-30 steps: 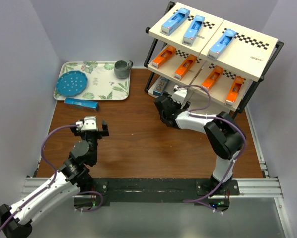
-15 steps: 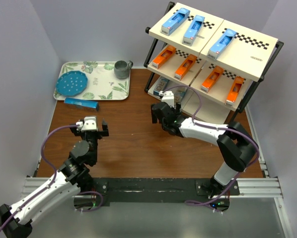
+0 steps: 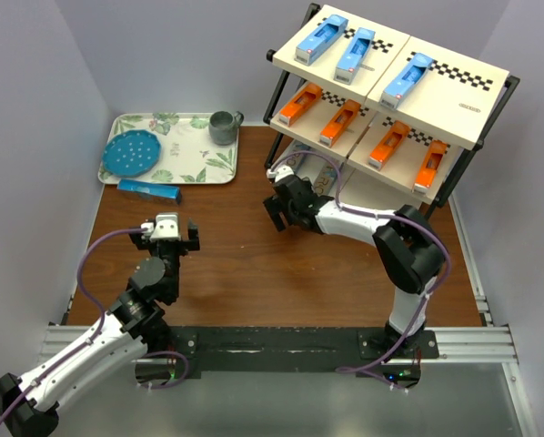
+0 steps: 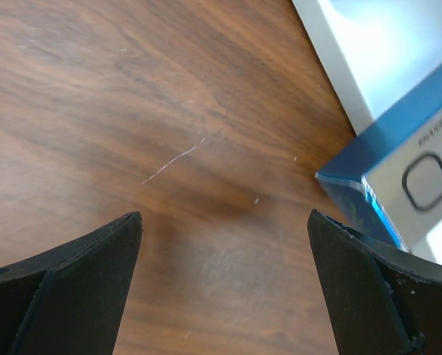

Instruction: Place and organize the toothpastes onto the shelf

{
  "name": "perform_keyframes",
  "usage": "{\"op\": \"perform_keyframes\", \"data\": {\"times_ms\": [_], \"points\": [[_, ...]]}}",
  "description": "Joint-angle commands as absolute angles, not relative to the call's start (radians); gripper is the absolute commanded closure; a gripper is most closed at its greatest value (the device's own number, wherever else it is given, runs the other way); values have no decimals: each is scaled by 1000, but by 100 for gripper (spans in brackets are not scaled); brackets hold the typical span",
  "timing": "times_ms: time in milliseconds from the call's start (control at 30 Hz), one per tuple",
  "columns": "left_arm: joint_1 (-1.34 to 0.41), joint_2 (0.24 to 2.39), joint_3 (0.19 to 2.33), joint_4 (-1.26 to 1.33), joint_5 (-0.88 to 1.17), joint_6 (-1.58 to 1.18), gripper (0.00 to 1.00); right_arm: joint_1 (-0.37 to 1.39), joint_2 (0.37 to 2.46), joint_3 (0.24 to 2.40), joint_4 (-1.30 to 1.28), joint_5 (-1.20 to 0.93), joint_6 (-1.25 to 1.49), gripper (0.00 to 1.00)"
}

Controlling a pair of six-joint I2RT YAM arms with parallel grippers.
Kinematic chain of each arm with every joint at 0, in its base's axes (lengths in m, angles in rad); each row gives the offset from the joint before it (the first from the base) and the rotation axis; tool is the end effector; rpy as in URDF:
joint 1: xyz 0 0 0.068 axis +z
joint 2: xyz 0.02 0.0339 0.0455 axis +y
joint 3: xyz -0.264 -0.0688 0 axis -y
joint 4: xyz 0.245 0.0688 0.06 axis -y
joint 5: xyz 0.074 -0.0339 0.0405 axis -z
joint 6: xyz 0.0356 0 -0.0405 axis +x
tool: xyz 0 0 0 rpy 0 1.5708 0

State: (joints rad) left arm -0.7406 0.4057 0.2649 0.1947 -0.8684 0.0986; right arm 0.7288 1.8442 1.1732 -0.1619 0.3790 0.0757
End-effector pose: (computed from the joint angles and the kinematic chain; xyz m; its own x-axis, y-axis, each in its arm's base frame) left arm 0.1108 -0.0645 0.2479 0.0271 0.0614 -0.9977 -0.1299 0.9899 0.0574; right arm 0.3016 0.2516 0.1831 -0.5831 -0.4264 -0.6915 -0.3901 0.8936 -0.2221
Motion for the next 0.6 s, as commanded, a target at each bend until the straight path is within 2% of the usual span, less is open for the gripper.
{"op": "perform_keyframes", "data": {"times_ms": [0, 567], "points": [[-738, 405, 264, 244, -897, 112, 0, 687, 1876, 1253, -161, 347, 8, 2], [-736, 408, 264, 248, -910, 114, 0, 600, 1965, 1342, -144, 338, -40, 2]]}}
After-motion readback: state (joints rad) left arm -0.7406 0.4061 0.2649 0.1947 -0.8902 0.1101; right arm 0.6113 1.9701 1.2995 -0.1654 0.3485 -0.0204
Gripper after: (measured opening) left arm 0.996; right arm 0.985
